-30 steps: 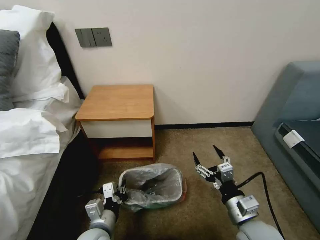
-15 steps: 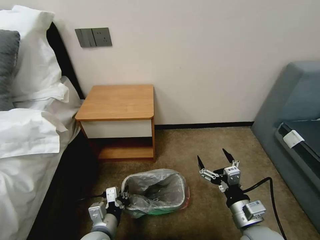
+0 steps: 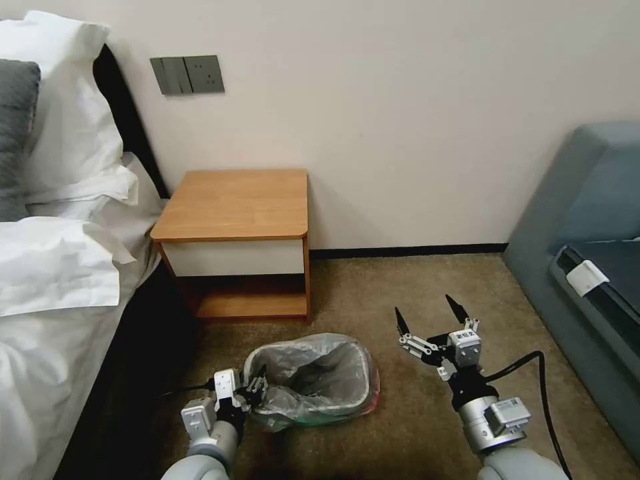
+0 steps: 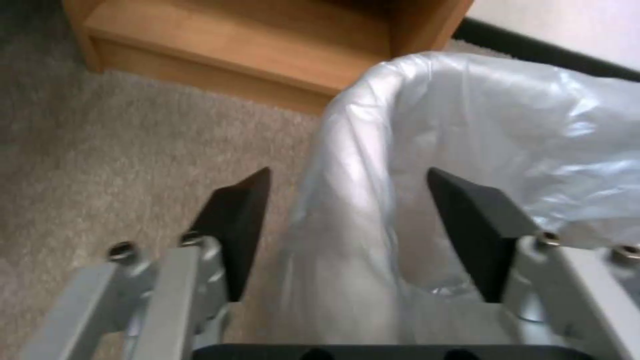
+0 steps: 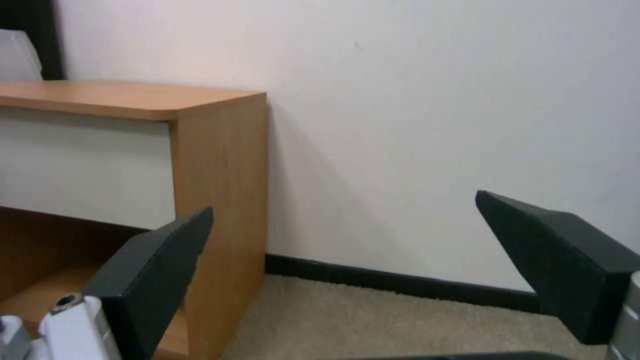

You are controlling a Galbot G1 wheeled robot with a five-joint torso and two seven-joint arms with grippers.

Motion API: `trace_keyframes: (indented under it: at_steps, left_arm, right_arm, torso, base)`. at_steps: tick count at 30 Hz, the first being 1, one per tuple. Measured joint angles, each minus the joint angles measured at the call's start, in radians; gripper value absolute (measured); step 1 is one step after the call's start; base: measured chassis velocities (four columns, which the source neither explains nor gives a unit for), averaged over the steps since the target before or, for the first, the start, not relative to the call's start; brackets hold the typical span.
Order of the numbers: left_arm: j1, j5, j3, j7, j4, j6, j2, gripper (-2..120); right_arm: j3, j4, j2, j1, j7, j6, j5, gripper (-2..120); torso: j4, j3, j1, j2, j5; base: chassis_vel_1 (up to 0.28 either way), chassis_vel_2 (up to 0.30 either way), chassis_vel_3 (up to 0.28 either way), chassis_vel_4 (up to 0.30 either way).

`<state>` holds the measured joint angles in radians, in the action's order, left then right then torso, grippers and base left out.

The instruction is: Pick up the garbage bag from the table and place it over the trash can.

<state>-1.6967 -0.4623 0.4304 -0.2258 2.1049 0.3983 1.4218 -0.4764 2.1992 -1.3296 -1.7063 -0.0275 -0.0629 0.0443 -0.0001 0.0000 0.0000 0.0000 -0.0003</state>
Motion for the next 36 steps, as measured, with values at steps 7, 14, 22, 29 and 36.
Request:
trace_keyframes:
  at_steps: [7,14,22,29,36]
  left_arm:
    - [0.004,0.023,0.008,-0.001,0.006,-0.024,0.003,94]
    - [0.000,0.078,0.016,0.033,0.027,-0.095,0.006,100]
    - [0.000,0.416,0.114,0.104,-0.056,-0.541,0.036,100]
    - [-0.097,0.438,0.149,0.162,-0.002,-0.658,0.082,100]
    - [-0.192,0.384,0.158,0.192,0.078,-0.671,0.097,100]
  right_arm:
    - [0.011,-0.002,-0.002,0.005,0.006,0.004,-0.004,100]
    - [0.015,-0.003,-0.005,0.001,0.009,0.004,-0.004,100]
    - [-0.002,-0.021,-0.027,-0.046,0.015,-0.038,-0.004,100]
    - [-0.056,-0.041,-0.076,-0.125,0.003,-0.143,0.004,100]
    - [-0.079,-0.047,-0.102,-0.160,0.000,-0.196,0.017,100]
  torso:
    - [0.0001,0.000,0.000,0.000,0.0002]
    - [0.0000,0.000,0.000,0.000,0.0002]
    - [0.0000,0.000,0.000,0.000,0.0003]
    - [0.0001,0.000,0.000,0.000,0.0002]
    - [0.0001,0.000,0.000,0.000,0.0003]
  base:
    - [0.000,0.000,0.000,0.000]
    - [0.000,0.000,0.000,0.000]
    - [0.000,0.000,0.000,0.000]
    - [0.000,0.000,0.000,0.000]
    - [0.000,0.000,0.000,0.000]
